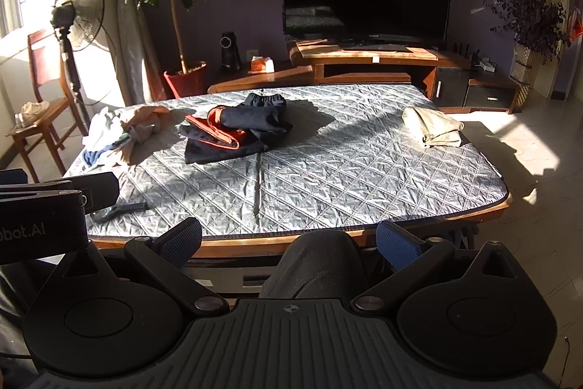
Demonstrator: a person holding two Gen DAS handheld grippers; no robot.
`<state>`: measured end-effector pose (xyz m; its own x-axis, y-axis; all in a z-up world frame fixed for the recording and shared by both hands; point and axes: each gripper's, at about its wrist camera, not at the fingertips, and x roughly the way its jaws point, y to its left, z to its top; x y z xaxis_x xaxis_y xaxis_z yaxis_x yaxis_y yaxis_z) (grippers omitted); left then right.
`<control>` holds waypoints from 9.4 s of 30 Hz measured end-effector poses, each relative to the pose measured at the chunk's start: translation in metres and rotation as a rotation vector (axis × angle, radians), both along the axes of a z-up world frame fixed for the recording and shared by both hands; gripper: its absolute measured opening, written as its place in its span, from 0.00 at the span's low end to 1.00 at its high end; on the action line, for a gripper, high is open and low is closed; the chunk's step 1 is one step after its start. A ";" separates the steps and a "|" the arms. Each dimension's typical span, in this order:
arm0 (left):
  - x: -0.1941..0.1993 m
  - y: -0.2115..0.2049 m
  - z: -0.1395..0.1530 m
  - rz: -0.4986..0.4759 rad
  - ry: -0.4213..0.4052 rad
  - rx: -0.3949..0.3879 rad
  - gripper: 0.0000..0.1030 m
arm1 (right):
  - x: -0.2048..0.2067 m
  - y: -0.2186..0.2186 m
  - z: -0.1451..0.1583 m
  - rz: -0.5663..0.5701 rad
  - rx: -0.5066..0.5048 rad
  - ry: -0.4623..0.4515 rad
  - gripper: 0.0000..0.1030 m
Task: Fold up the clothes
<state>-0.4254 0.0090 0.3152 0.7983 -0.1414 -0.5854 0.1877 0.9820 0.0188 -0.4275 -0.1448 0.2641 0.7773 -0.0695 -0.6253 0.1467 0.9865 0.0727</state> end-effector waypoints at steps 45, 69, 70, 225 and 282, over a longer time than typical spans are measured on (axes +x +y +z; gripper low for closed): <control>0.003 0.002 -0.008 0.008 0.015 0.013 0.99 | 0.004 0.003 -0.005 0.007 -0.003 0.009 1.00; 0.034 0.029 -0.027 0.049 0.067 -0.064 0.99 | 0.055 -0.018 -0.045 -0.015 0.012 0.028 1.00; 0.037 0.031 -0.029 0.049 0.076 -0.071 0.99 | 0.058 -0.021 -0.047 -0.011 0.020 0.022 1.00; 0.527 0.052 -0.207 0.304 0.392 -0.072 0.99 | 0.496 -0.179 -0.217 -0.021 -0.048 0.186 0.26; 0.531 0.060 -0.212 0.308 0.406 -0.063 0.99 | 0.534 -0.017 -0.254 0.423 -0.305 0.208 0.33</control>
<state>0.1052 0.0690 0.1036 0.5187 0.0202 -0.8547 -0.1311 0.9898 -0.0562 0.1067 -0.1620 0.0101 0.6393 0.0199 -0.7687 -0.2854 0.9344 -0.2132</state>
